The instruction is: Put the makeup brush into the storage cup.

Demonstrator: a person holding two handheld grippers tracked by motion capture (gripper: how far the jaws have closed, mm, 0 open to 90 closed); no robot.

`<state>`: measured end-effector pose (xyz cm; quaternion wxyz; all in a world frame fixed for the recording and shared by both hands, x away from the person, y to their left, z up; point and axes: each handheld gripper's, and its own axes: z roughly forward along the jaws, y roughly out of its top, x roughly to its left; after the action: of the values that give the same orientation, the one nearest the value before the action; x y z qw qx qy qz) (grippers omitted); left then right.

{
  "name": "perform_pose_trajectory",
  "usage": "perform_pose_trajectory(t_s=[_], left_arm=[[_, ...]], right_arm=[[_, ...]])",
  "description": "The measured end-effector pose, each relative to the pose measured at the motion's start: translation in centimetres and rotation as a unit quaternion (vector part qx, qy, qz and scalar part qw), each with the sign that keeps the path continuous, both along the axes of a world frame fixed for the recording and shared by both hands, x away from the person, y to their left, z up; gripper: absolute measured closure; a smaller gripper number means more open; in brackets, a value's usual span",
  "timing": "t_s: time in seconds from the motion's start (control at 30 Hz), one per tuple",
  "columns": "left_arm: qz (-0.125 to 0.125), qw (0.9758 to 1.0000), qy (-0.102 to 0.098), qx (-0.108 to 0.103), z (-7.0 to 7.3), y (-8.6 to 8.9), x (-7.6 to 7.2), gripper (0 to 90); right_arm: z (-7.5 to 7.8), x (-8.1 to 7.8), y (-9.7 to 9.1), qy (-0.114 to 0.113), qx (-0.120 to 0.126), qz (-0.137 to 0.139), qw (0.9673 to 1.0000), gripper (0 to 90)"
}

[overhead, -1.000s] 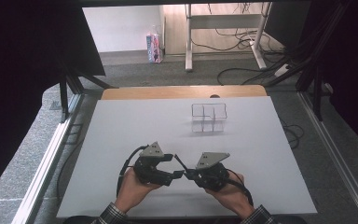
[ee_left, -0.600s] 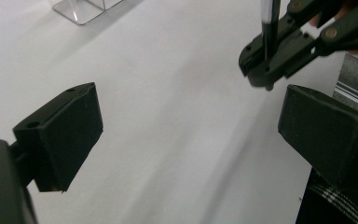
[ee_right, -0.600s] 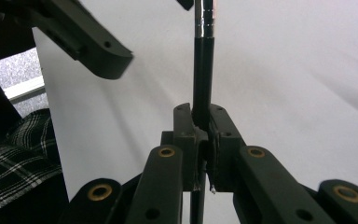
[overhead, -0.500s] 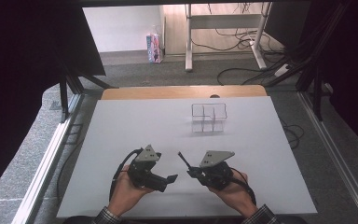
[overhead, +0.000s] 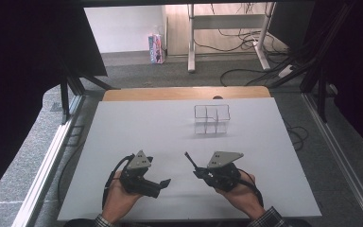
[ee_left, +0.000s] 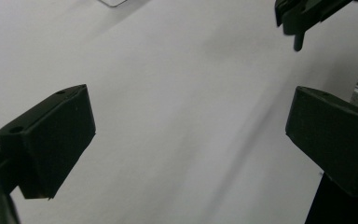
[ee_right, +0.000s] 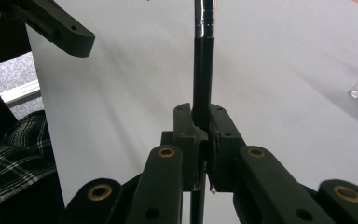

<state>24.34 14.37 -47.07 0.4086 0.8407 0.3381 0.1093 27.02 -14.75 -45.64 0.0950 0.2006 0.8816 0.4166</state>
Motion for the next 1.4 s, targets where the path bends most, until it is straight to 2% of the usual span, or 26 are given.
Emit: perform_pose_trajectory(t_s=[0.17, 0.37, 0.6, 0.9, 1.4], left_arm=[[0.010, 0.9998, -0.007, 0.013, -0.5, 0.9, -0.4, 1.9], [0.030, 0.9993, -0.013, 0.020, -1.0, 1.9, -0.7, 0.9], [0.049, 0.9982, -0.010, 0.033, -1.3, 2.7, -1.3, 0.0], [0.067, 0.9973, -0.019, 0.024, -1.3, 4.2, -1.7, 1.2], [0.090, 0.9957, -0.020, 0.004, -1.2, 6.3, -2.2, 1.1]], right_arm=[[-0.1, 0.0, -0.3, 0.002, 0.000, -0.004, 1.0000, 83.4], [0.0, 0.1, -0.9, 0.000, 0.000, -0.008, 1.0000, 83.2], [0.2, 0.3, -2.2, -0.011, -0.002, -0.014, 0.9998, 83.0], [0.5, 0.7, -3.2, -0.014, 0.005, -0.029, 0.9995, 83.0], [0.9, 1.7, -5.2, -0.020, 0.014, -0.060, 0.9979, 83.0]])
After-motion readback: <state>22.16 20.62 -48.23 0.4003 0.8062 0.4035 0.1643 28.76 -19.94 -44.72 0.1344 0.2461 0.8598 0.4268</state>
